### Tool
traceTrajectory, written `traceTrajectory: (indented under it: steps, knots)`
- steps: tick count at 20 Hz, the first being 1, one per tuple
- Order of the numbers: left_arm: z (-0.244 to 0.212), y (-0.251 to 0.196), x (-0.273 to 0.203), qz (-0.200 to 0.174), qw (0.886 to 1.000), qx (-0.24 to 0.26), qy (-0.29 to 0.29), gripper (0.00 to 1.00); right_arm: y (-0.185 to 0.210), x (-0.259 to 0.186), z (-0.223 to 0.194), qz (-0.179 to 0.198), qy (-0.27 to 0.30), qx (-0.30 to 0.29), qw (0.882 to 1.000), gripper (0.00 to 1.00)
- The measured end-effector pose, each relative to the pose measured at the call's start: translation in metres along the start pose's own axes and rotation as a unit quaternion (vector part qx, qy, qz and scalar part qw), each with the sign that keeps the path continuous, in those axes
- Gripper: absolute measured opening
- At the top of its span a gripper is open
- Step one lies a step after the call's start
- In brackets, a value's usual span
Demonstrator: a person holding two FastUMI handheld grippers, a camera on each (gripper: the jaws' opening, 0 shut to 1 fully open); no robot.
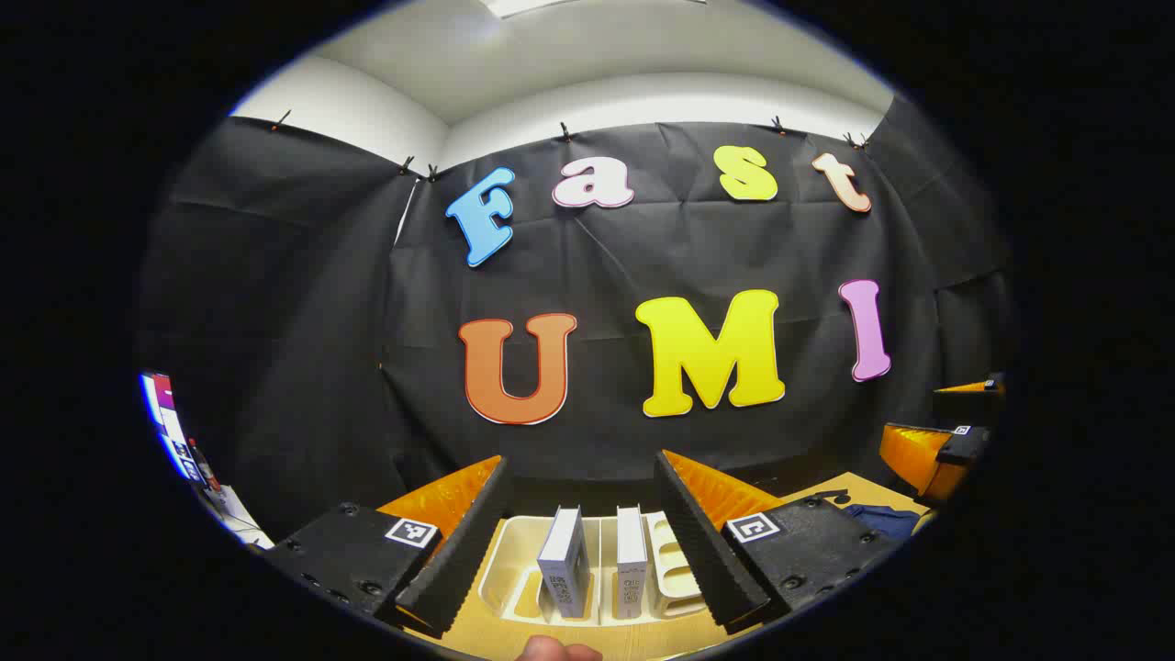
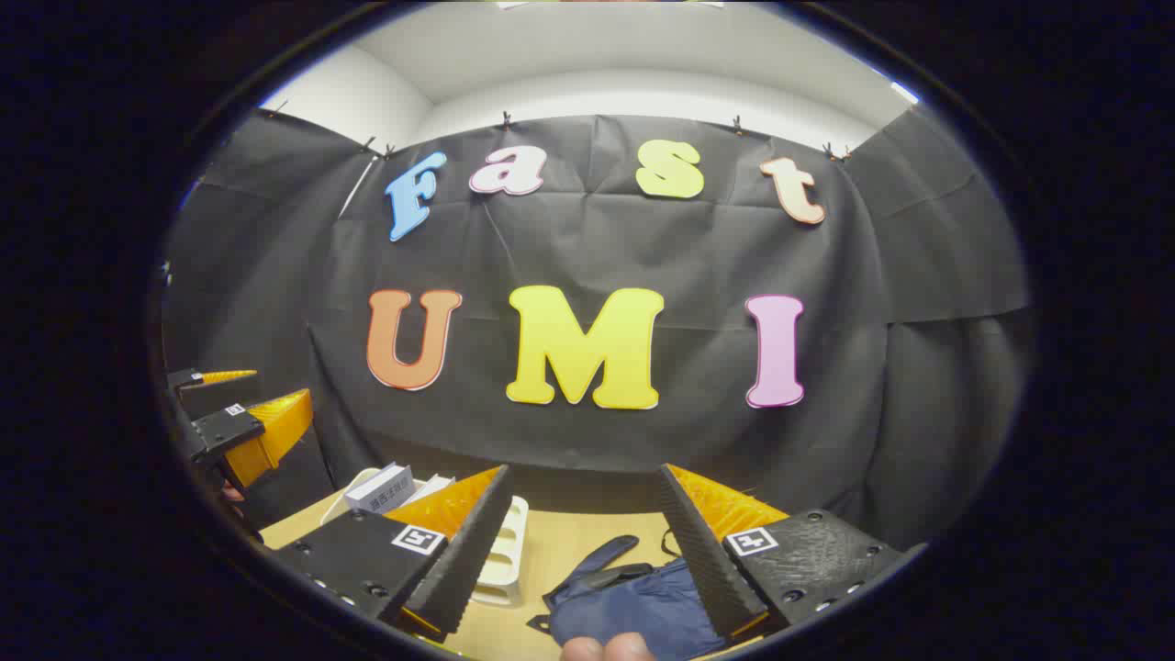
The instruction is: Open the schoolbag, grab two books from the bookshelf and put them into the schoolbag.
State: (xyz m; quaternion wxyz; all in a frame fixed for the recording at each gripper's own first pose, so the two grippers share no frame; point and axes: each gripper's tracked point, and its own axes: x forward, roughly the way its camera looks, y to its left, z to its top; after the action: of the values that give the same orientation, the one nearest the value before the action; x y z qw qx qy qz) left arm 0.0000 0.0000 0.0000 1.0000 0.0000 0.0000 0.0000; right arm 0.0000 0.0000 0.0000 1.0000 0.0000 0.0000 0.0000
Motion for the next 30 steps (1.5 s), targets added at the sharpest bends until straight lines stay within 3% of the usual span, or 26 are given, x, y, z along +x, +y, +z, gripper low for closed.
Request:
traceTrajectory:
  steps: [19, 24, 30]
  knots:
    - [-0.016, -0.005, 0.001, -0.019, 0.999, -0.024, 0.024, 0.98, -0.022, -0.013, -0.045, -0.03, 0.071, -0.035, 0.996, 0.98]
    - [-0.019, -0.008, -0.002, -0.022, 0.999, -0.016, 0.024, 0.98, -0.016, -0.015, -0.094, -0.019, 0.141, -0.055, 0.988, 0.96]
    - [-0.029, -0.006, -0.011, -0.019, 0.999, -0.014, 0.035, 0.98, -0.018, -0.035, -0.18, 0.015, 0.245, -0.076, 0.966, 0.96]
